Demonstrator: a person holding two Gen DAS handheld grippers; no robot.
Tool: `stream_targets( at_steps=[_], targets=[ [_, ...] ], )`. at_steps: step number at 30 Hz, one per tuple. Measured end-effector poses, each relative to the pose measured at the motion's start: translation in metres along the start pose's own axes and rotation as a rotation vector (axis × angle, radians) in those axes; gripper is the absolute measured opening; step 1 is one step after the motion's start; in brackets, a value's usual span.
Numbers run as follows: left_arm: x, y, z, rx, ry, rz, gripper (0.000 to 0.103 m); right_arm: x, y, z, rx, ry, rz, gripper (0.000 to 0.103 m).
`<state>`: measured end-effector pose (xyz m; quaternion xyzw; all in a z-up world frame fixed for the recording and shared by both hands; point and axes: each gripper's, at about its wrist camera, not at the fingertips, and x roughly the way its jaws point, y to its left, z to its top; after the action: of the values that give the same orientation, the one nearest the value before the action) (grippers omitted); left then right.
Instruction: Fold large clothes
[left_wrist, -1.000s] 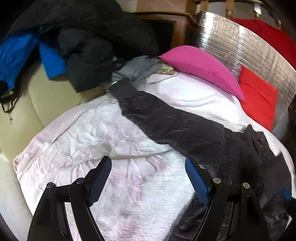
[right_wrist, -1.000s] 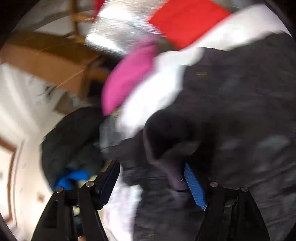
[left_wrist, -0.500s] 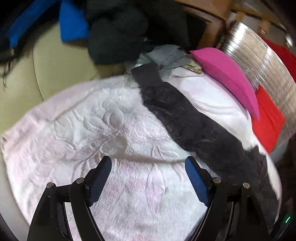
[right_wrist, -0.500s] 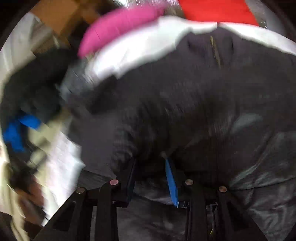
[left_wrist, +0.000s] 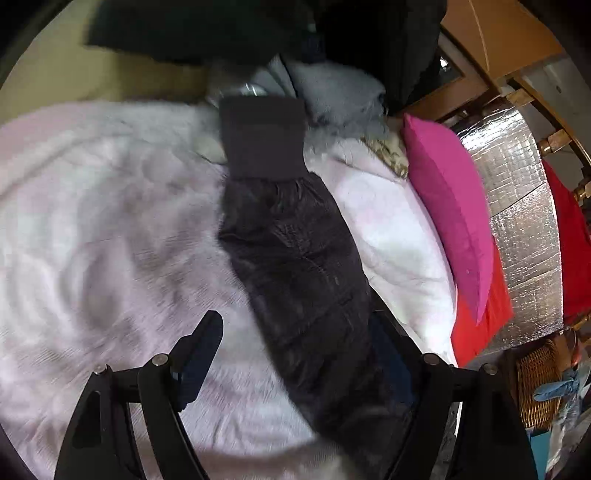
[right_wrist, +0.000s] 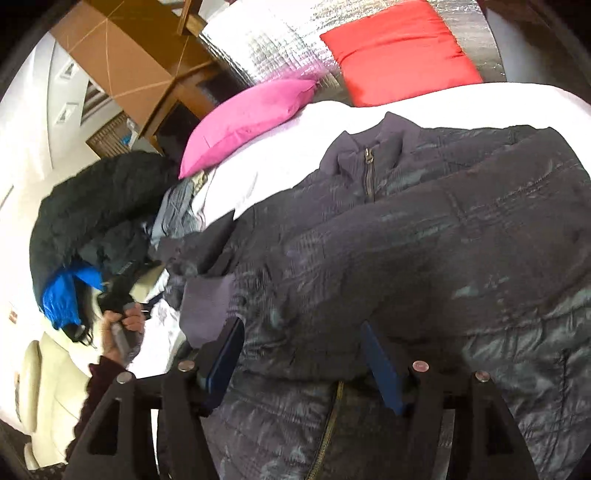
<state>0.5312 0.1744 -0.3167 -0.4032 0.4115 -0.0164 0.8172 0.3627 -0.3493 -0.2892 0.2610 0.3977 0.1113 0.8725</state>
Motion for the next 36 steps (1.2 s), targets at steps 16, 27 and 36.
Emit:
stream_targets(
  at_steps=[16,27,36],
  targets=[
    [-0.042,-0.108,-0.016,0.313,-0.150,-0.122,0.004,-0.020,-0.002,0.014,0.029,-0.090,0.023,0.068],
    [-0.104,-0.286,-0.240,0.944,-0.045,-0.286,0.004,-0.084,-0.043,0.035,0.184,-0.251,-0.021,0.068],
    [-0.011,-0.253,-0.385,1.095,0.412,-0.027,0.008,-0.099,-0.074,0.045,0.260,-0.258,-0.057,0.068]
  ],
)
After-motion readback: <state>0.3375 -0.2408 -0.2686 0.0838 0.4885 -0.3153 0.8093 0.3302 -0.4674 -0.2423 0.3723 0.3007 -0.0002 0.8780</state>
